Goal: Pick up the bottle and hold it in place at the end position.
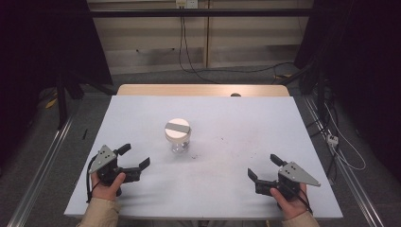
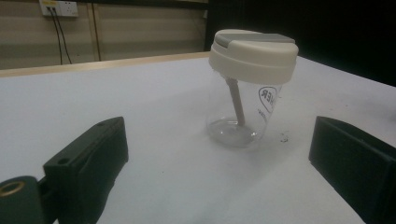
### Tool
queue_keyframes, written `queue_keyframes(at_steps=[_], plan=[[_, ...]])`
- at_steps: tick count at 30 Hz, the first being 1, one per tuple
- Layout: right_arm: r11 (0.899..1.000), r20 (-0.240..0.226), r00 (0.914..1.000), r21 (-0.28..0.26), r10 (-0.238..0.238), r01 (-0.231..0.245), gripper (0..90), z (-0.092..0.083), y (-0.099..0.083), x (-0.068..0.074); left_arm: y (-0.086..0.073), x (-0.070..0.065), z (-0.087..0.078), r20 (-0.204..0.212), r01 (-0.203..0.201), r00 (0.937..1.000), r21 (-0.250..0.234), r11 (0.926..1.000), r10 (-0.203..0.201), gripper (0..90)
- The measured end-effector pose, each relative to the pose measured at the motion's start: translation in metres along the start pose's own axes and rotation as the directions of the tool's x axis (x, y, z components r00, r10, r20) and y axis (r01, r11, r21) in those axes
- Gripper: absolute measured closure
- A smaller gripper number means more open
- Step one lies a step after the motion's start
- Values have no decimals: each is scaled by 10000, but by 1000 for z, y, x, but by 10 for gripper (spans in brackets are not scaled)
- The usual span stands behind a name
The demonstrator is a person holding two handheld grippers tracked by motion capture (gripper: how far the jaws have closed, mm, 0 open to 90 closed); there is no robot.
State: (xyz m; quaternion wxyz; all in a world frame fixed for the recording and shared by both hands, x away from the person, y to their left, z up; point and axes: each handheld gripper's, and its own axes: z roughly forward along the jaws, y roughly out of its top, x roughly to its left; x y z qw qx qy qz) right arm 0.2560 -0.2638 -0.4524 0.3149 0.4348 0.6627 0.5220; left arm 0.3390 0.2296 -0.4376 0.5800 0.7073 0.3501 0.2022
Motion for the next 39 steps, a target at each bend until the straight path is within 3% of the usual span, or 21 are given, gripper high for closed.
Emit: queue_keyframes(at_steps=[21, 26, 39], plan=[[10000, 114, 9999, 40, -18, 17, 35, 2, 0, -1, 8, -22, 26, -151, -125, 9998, 9, 9999, 125, 36], [10000, 162, 9999, 29, -18, 17, 35, 2, 0, -1, 10, -30, 37, -293, -97, 9995, 98, 9999, 100, 36], [10000, 174, 9998, 59, -39, 37, 36, 3, -1, -1, 10, -45, 62, -692, -480, 9962, 597, 9971, 521, 52]])
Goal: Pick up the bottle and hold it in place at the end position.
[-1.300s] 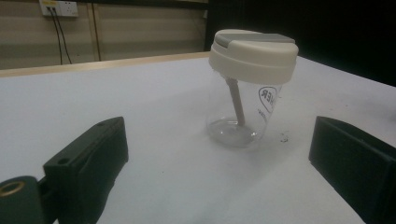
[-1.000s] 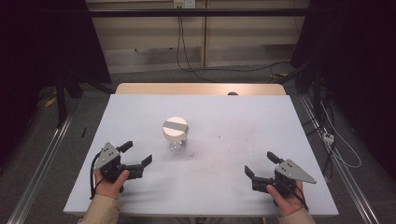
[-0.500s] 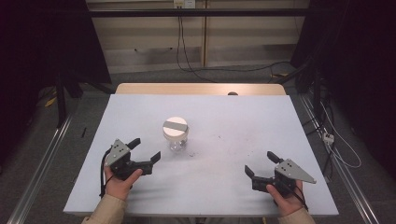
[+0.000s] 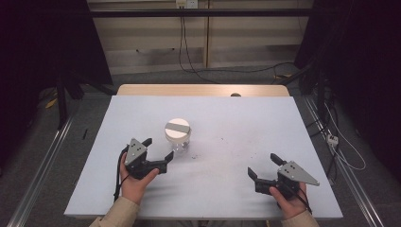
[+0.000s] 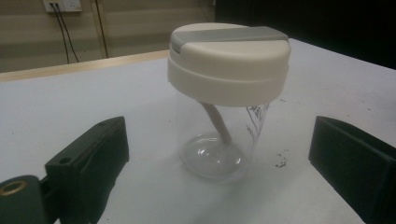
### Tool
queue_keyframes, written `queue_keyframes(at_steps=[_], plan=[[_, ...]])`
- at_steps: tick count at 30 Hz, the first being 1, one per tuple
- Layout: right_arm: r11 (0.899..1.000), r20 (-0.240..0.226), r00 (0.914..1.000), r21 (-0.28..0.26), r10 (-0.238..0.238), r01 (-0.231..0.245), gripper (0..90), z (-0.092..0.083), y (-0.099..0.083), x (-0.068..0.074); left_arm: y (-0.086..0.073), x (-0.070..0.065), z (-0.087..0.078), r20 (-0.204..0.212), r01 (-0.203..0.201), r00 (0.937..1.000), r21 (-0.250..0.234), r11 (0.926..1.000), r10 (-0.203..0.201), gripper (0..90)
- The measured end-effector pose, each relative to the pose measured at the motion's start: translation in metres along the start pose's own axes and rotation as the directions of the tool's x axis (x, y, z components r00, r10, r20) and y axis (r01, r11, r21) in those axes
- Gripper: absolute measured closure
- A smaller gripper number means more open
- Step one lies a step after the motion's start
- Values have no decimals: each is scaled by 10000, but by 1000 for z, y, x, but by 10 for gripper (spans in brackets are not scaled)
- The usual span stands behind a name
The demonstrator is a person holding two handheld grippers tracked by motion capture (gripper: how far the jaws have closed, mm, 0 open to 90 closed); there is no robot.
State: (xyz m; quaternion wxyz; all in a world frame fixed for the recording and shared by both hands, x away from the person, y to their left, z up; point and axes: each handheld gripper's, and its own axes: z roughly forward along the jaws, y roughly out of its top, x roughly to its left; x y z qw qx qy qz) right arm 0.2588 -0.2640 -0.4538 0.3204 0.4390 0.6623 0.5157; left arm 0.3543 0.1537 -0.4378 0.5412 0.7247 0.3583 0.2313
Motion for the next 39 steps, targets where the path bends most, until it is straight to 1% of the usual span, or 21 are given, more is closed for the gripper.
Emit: queue_keyframes(at_steps=[2, 4, 7, 9, 11, 12, 13, 17, 23, 25, 27, 29, 33, 35, 36, 38, 39], plan=[[10000, 15, 10000, -8, 19, -19, 36, 0, 0, 0, 0, -2, 4, -50, 58, 10000, 56, 10000, -58, 54], [10000, 22, 10000, 1, 32, -32, 36, 0, 0, 0, 0, -4, 9, -118, 209, 9997, 46, 9998, -209, 55], [10000, 8, 10000, 14, 62, -62, 36, 0, 0, -1, 0, -9, 18, -152, 232, 9996, 103, 9997, -231, 56], [10000, 24, 10000, 16, 76, -76, 36, 0, 0, -1, 1, -10, 20, -185, 176, 9997, 126, 9998, -174, 58], [10000, 27, 10000, 15, 80, -80, 36, 0, 0, -2, 1, -12, 24, -192, 201, 9996, 141, 9997, -198, 57], [9999, 43, 9999, 6, 126, -126, 36, 0, -1, -2, 1, -12, 26, -224, 141, 9997, 213, 9997, -136, 59], [9999, 42, 9999, 3, 126, -126, 36, 0, -1, -2, 1, -13, 29, -257, 192, 9995, 221, 9996, -186, 59], [9999, 3, 9999, 12, 129, -129, 36, 0, -1, -2, 1, -15, 37, -325, 184, 9993, 288, 9994, -174, 62], [9999, 42, 9999, 3, 160, -160, 37, 0, -1, -3, 1, -16, 47, -406, 304, 9988, 354, 9989, -290, 69], [9998, 32, 9998, 5, 183, -183, 37, 0, -1, -3, 1, -16, 49, -430, 444, 9981, 309, 9985, -430, 69], [9999, 37, 9999, 10, 157, -157, 37, 0, -1, -3, 2, -16, 52, -578, 483, 9973, 350, 9982, -462, 71], [9999, 36, 9999, 13, 152, -152, 37, 0, -1, -3, 2, -16, 53, -632, 491, 9969, 350, 9982, -468, 72], [9998, 42, 9998, 43, 173, -173, 37, 1, -1, -3, 1, -19, 60, -679, 453, 9968, 561, 9974, -414, 73], [9998, 42, 9998, 43, 175, -175, 37, 1, -1, -3, 1, -20, 61, -683, 475, 9967, 565, 9973, -436, 73], [9998, 42, 9998, 29, 177, -177, 37, 1, -1, -3, 1, -21, 62, -761, 430, 9964, 590, 9973, -385, 73], [9998, 45, 9998, 36, 172, -173, 38, 1, -1, -3, 2, -23, 67, -861, 560, 9949, 454, 9974, -519, 73], [9998, 46, 9998, 32, 175, -175, 37, 1, -1, -3, 3, -23, 68, -844, 520, 9953, 478, 9975, -479, 73]])
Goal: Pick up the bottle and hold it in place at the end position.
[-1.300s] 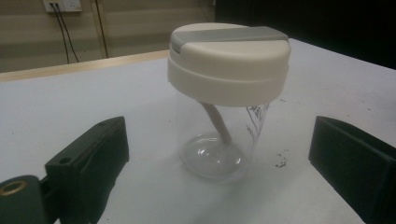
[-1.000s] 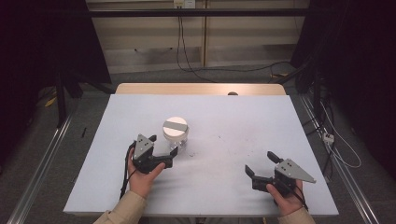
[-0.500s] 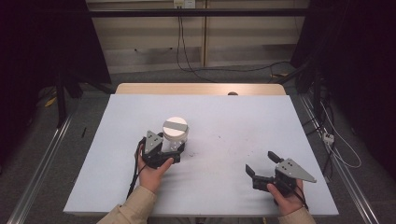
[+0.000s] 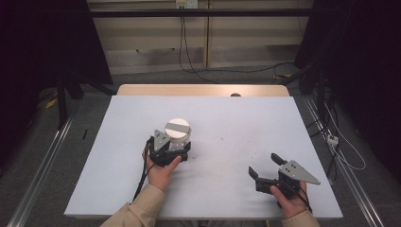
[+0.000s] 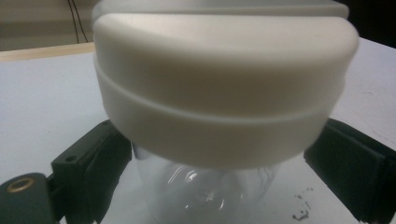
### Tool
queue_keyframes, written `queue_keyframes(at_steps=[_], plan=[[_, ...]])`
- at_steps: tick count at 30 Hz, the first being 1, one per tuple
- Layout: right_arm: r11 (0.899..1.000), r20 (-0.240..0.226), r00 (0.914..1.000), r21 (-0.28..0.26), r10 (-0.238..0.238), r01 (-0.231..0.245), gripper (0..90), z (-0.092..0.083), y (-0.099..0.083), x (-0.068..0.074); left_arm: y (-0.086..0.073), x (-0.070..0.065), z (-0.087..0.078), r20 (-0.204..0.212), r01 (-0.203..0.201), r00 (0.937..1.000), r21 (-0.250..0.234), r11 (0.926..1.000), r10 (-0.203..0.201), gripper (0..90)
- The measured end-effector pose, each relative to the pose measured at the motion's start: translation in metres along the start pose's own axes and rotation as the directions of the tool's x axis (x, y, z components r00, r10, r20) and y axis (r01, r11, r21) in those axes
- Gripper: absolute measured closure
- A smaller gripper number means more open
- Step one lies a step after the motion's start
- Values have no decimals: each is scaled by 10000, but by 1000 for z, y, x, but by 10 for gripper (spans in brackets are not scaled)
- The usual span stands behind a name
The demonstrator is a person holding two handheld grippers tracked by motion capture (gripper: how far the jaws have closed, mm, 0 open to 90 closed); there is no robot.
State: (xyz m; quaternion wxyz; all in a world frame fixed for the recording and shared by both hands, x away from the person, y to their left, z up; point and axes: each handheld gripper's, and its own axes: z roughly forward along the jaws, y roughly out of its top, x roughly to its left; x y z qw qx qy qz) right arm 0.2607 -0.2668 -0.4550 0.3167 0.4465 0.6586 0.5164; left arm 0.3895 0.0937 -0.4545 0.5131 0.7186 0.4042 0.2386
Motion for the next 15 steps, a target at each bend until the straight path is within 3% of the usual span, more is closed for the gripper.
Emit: queue_keyframes(at_steps=[6, 15], plan=[[10000, 3, 10000, -38, -5, 5, 38, 0, 0, -1, 2, -1, 5, -270, -167, 9995, -152, 9997, 163, 102], [10000, -62, 10000, -6, -18, 18, 43, 0, 0, -1, 3, 3, 10, -185, -480, 9987, -283, 9984, 475, 177]])
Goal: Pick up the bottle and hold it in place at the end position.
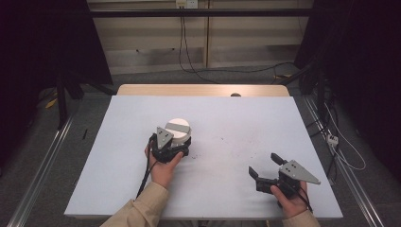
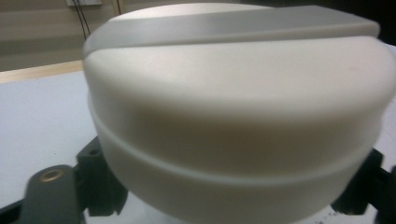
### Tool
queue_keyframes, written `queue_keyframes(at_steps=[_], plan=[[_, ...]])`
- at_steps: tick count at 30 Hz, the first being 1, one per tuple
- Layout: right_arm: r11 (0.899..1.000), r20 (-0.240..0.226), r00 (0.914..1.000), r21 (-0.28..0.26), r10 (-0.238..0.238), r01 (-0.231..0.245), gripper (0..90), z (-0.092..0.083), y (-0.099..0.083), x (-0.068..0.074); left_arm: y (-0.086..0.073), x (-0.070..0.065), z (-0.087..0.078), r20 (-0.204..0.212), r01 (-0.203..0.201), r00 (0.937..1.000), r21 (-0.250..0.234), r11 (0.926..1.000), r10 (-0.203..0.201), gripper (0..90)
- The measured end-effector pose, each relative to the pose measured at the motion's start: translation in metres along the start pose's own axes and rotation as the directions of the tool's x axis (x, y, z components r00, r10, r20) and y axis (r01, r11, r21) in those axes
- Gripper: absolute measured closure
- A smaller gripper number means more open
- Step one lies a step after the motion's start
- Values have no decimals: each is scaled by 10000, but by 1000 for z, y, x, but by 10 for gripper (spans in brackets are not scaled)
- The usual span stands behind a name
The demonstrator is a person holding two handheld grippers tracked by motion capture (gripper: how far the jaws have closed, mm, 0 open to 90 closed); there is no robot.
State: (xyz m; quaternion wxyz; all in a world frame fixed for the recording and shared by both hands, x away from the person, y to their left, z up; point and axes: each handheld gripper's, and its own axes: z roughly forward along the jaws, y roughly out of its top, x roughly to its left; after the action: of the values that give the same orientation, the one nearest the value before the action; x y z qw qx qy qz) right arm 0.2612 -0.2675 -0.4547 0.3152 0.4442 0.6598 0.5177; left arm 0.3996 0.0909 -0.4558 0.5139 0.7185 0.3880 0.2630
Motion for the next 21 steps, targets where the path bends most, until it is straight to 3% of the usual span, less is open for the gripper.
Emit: queue_keyframes(at_steps=[15, 21], plan=[[10000, 34, 10000, -78, 21, -20, 43, -1, 1, -2, 2, 5, 2, 542, -530, 9971, -46, 9986, 531, 184], [9999, 42, 10000, -110, 1, 0, 43, -1, 1, -2, 8, 6, 2, 944, -813, 9921, -182, 9965, 827, 184]])
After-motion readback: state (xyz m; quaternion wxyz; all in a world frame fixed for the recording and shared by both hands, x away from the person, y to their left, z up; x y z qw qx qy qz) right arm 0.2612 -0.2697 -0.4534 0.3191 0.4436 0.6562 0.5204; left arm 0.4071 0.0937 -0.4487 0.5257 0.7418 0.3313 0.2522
